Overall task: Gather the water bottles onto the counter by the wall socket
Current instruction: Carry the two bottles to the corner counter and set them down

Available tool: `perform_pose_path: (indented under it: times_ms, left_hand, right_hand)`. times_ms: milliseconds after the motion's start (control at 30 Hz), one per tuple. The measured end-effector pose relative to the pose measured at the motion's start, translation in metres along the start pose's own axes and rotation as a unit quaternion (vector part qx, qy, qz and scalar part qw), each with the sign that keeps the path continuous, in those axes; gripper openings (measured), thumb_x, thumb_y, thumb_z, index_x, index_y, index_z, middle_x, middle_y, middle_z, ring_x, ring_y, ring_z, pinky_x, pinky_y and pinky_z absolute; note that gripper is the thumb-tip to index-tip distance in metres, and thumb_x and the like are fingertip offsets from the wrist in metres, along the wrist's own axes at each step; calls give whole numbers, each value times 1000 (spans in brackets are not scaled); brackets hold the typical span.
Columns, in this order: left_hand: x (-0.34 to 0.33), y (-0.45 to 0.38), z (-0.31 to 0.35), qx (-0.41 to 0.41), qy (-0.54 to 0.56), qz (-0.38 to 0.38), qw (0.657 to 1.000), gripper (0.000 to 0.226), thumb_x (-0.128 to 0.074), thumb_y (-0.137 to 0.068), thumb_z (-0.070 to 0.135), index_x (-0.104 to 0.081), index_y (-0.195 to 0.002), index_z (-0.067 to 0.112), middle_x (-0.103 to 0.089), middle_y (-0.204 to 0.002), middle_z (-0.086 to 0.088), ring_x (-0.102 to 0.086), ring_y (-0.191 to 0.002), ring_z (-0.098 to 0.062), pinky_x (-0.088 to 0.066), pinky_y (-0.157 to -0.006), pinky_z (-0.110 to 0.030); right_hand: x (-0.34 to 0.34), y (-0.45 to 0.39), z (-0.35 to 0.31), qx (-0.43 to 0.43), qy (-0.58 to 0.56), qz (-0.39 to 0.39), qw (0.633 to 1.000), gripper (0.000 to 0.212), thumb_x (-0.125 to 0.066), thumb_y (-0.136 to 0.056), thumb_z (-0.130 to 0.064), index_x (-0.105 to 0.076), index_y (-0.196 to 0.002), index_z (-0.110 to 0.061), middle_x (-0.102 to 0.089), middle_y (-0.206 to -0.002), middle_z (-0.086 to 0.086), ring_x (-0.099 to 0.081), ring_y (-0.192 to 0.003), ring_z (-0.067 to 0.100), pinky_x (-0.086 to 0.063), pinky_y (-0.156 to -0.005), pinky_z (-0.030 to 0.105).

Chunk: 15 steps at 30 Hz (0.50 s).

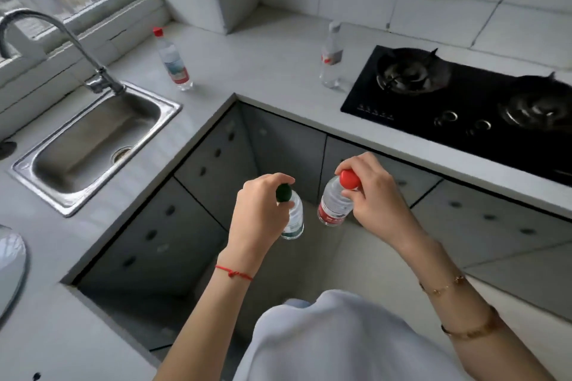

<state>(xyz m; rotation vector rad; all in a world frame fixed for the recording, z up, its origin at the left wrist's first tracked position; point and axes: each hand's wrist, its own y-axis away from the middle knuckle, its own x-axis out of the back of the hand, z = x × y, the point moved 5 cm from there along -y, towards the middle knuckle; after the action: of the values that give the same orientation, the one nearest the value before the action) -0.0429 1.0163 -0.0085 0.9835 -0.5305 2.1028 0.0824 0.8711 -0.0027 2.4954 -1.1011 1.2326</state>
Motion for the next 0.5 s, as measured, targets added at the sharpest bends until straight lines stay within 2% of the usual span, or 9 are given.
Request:
perform_pose_path:
  times_ms: [167,267,400,500]
  left_hand:
    - [-67,20,82,-74,29,-72,994,39,-73,-66,10,-71,-100,28,-74,-91,8,-67,-80,-11,-52,-75,-21]
    - [-111,44,138,-117,32,-116,986,38,-75,-65,10,-72,-99,27,-75,-89,6,-68,-77,-11,-50,-72,-19]
    - [-170,84,216,-170,42,-178,968,41,-79,-65,14,-72,-102,29,-75,-92,6,-69,-82,-12,-56,-81,-28]
    - [-212,115,274,-222,45,-220,949,43,-80,-66,15,-70,-106,29,-75,-96,6,-69,-83,-10,-56,-84,-27]
  right_hand:
    - [68,77,62,-75,15,66,995,35,-62,-78,4,-54,-102,-21,-49,-107,-5,-52,-93,14,-41,-75,19]
    - [111,132,100,-117,26,98,988,36,-62,-79,3,-52,-101,-24,-47,-106,-8,-51,-92,12,-42,-75,19]
    - [167,208,147,-169,41,141,975,33,-62,-80,-2,-50,-100,-26,-44,-104,-9,-50,-89,9,-44,-75,23]
    - [207,264,181,-211,68,167,961,33,-62,-80,-4,-48,-100,-27,-43,-105,-11,-49,-88,9,-41,-74,22]
